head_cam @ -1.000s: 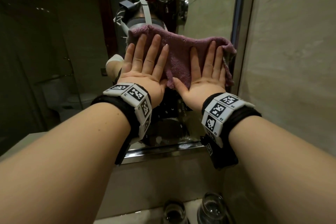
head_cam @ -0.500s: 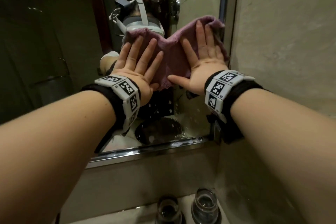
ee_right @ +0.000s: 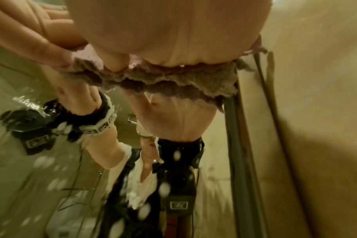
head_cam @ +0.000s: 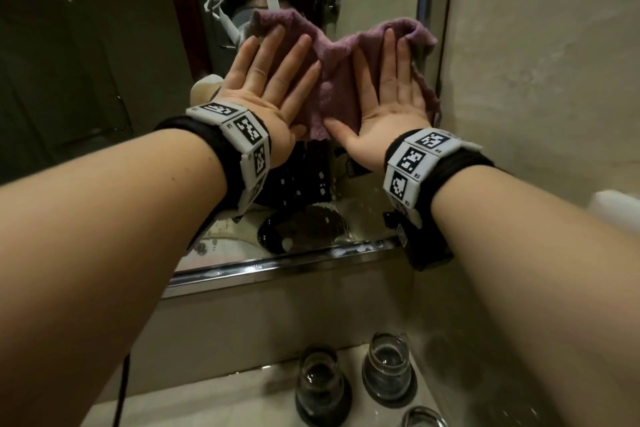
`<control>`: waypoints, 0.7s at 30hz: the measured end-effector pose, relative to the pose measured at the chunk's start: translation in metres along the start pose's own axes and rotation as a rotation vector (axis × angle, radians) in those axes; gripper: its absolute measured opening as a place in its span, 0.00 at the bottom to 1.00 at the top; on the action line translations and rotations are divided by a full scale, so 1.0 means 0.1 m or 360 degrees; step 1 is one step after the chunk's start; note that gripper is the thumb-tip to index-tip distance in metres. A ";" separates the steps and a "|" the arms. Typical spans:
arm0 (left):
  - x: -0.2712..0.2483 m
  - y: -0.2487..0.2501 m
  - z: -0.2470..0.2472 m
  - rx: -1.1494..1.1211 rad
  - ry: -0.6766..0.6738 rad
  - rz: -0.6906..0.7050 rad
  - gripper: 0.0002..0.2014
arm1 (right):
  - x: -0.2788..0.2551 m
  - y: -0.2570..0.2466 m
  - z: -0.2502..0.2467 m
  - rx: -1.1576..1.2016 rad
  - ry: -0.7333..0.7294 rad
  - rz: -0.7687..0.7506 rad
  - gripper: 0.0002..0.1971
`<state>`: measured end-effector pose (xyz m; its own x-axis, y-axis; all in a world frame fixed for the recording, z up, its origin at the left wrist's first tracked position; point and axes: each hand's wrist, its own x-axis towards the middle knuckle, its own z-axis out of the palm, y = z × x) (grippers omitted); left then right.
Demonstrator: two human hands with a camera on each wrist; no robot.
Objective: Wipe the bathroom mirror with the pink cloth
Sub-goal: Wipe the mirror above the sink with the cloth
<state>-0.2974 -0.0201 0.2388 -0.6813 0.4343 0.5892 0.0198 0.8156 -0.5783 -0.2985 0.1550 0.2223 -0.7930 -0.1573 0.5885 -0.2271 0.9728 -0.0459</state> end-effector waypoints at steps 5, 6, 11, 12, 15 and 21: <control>-0.09 0.22 0.02 -0.0228 -0.0023 -0.0068 0.36 | -0.20 -0.04 0.27 0.0074 0.0003 0.0090 0.44; -0.11 0.27 0.02 -0.0246 -0.0036 -0.0070 0.36 | -0.23 -0.04 0.33 0.0083 0.0012 0.0103 0.43; -0.17 0.42 0.08 -0.0354 -0.0042 -0.0079 0.36 | -0.33 -0.04 0.49 0.0094 0.0014 0.0141 0.40; -0.18 0.44 0.10 -0.0376 -0.0025 -0.0082 0.36 | -0.34 -0.04 0.51 0.0097 0.0020 0.0145 0.40; -0.21 0.49 0.13 -0.0409 -0.0007 -0.0085 0.35 | -0.37 -0.03 0.56 0.0116 0.0013 0.0160 0.39; -0.30 0.65 0.18 -0.0428 -0.0057 -0.0113 0.35 | -0.49 -0.04 0.66 0.0168 -0.0028 0.0202 0.37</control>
<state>-0.2887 0.0130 0.1735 -0.7133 0.3627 0.5997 0.1615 0.9177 -0.3630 -0.2966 0.1473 0.1404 -0.8287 -0.0383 0.5583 -0.1819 0.9620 -0.2039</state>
